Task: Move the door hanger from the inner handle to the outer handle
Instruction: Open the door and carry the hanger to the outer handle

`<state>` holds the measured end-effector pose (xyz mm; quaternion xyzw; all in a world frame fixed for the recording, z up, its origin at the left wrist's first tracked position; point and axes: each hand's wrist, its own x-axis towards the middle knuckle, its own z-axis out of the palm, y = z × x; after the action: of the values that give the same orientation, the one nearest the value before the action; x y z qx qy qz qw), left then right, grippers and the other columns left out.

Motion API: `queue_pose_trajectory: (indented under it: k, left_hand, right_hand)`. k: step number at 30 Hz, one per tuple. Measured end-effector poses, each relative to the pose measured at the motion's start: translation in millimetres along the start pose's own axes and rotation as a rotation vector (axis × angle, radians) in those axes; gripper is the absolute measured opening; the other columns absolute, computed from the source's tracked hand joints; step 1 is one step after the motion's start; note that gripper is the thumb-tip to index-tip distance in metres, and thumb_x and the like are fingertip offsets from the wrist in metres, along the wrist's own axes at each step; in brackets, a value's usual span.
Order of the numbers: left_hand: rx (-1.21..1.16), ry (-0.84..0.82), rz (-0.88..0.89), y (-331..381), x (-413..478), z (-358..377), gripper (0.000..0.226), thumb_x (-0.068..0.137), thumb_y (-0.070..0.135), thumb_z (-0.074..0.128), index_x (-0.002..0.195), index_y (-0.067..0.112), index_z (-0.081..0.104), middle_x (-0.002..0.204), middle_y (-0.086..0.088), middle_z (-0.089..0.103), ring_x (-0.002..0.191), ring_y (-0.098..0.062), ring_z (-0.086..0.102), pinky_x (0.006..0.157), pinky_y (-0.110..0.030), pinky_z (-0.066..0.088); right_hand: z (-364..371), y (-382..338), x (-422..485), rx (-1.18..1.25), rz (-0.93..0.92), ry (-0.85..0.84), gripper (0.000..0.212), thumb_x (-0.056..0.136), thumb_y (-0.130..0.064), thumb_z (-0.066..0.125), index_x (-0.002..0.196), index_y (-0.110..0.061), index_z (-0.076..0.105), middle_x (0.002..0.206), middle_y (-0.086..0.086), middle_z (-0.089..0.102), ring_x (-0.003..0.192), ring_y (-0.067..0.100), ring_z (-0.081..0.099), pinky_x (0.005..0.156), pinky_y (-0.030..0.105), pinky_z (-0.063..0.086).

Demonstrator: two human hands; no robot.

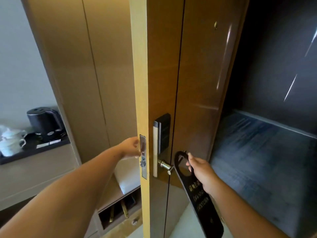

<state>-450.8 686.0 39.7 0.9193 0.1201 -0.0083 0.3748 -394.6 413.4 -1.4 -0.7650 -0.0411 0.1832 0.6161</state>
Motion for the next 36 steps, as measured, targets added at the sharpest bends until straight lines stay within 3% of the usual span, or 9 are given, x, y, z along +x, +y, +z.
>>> queue_pose_trajectory:
  k: [2,4,7,10,14,18,26,32,36]
  left_hand:
    - [-0.041,0.024,-0.048,-6.1,0.7,-4.3,0.063,0.071,-0.002,0.067,0.127,0.008,0.042,0.118,-0.015,0.054,0.112,-0.032,0.052,0.099,-0.049,0.043]
    - [-0.126,0.057,-0.094,-13.2,3.8,-8.5,0.064,0.072,0.003,0.070,0.128,0.007,0.038,0.116,-0.014,0.051,0.111,-0.031,0.052,0.097,-0.047,0.044]
    - [-0.293,0.084,-0.130,-22.0,10.4,-16.6,0.046,0.075,0.012,0.073,0.111,0.009,0.046,0.109,-0.017,0.054,0.098,-0.026,0.055,0.087,-0.040,0.048]
    - [-0.433,0.170,-0.154,-32.2,20.0,-18.6,0.064,0.070,0.026,0.081,0.119,0.012,0.042,0.117,-0.015,0.054,0.104,-0.024,0.054,0.088,-0.040,0.045]
    - [-0.441,0.326,-0.125,-36.2,26.9,-21.0,0.091,0.062,0.042,0.085,0.133,0.019,0.032,0.122,-0.003,0.054,0.108,-0.020,0.054,0.088,-0.037,0.046]
    - [-0.418,0.483,-0.141,-38.1,31.0,-29.0,0.096,0.062,0.048,0.083,0.138,0.021,0.030,0.126,-0.002,0.053,0.110,-0.020,0.055,0.096,-0.044,0.047]
    - [-0.457,0.541,-0.247,-34.7,43.4,-36.5,0.101,0.066,0.046,0.081,0.144,0.020,0.022,0.139,-0.007,0.046,0.125,-0.027,0.045,0.102,-0.050,0.041]
    - [-0.358,0.673,-0.280,-30.0,48.6,-27.5,0.094,0.060,0.071,0.066,0.134,0.021,0.037,0.122,0.002,0.058,0.113,-0.019,0.054,0.094,-0.043,0.047]
    - [-0.253,0.698,-0.281,-35.4,48.1,-24.2,0.085,0.063,0.070,0.066,0.129,0.024,0.039,0.104,0.014,0.060,0.096,-0.007,0.059,0.074,-0.024,0.048]
  right_hand:
    - [13.8,0.9,5.9,-0.063,0.022,0.003,0.046,0.086,-0.059,0.043,0.075,-0.019,0.064,0.082,0.008,0.065,0.084,0.029,0.063,0.087,0.044,0.048]
    - [25.9,-1.4,14.1,-0.114,0.025,-0.021,0.045,0.087,-0.058,0.041,0.078,-0.020,0.064,0.087,0.009,0.067,0.089,0.032,0.064,0.086,0.044,0.050]
    - [38.7,-6.8,32.0,-0.065,-0.002,-0.052,0.038,0.090,-0.046,0.047,0.072,-0.015,0.061,0.073,0.011,0.059,0.078,0.032,0.061,0.074,0.041,0.047]
    - [46.4,-9.3,52.8,-0.031,0.026,-0.110,0.030,0.093,-0.032,0.048,0.072,-0.014,0.058,0.066,0.007,0.055,0.064,0.026,0.056,0.069,0.041,0.045]
    - [48.6,-17.0,92.2,-0.029,0.027,-0.179,0.029,0.094,-0.021,0.049,0.068,-0.010,0.056,0.066,0.008,0.054,0.059,0.023,0.049,0.069,0.042,0.041]
    - [48.7,-32.4,139.2,-0.069,0.024,-0.257,0.029,0.094,-0.020,0.050,0.068,-0.009,0.055,0.066,0.010,0.051,0.060,0.023,0.048,0.065,0.038,0.044]
    - [52.8,-27.8,200.5,-0.104,0.072,-0.345,0.023,0.094,-0.020,0.050,0.075,-0.009,0.057,0.074,0.012,0.056,0.068,0.027,0.054,0.067,0.039,0.049]
    - [67.5,-35.4,220.3,-0.126,0.058,-0.441,0.021,0.093,-0.022,0.052,0.081,-0.006,0.059,0.075,0.012,0.057,0.072,0.029,0.059,0.063,0.040,0.053]
    - [84.1,-30.8,229.3,-0.194,0.036,-0.546,0.022,0.093,-0.027,0.051,0.081,-0.011,0.060,0.070,0.007,0.061,0.068,0.026,0.062,0.068,0.044,0.055]
